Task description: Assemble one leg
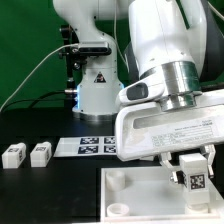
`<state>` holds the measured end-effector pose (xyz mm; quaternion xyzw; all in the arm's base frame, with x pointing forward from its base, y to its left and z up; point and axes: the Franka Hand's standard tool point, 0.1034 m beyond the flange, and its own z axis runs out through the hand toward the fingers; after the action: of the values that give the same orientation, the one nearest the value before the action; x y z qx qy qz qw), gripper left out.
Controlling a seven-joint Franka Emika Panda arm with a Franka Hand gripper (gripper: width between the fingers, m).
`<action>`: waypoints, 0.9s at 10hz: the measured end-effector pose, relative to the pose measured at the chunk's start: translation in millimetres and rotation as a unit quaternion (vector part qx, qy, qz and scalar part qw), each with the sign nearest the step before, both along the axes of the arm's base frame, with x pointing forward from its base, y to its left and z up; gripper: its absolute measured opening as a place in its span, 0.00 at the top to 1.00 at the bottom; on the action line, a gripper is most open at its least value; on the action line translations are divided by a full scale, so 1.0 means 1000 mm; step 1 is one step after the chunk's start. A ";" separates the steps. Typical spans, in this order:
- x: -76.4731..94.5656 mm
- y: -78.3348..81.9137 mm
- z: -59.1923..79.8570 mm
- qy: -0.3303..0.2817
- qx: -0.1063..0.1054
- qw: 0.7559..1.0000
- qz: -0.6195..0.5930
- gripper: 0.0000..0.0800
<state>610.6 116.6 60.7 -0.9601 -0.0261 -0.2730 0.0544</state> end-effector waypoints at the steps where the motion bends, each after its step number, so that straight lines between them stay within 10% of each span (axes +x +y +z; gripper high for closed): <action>1: 0.003 0.001 0.000 -0.014 -0.001 1.000 -0.009 0.64; 4: 0.003 0.001 0.000 -0.014 -0.001 1.000 -0.009 0.64; 6: 0.003 0.001 0.000 -0.014 -0.001 1.000 -0.009 0.27; 9: 0.003 0.001 0.000 -0.014 -0.001 1.000 -0.009 0.19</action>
Offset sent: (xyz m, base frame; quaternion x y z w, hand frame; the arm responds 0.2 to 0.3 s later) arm 0.0000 0.0000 0.0000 0.0000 0.0000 0.0000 1.0000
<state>613.2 117.8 60.9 -0.9565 -0.0188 -0.2866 0.0508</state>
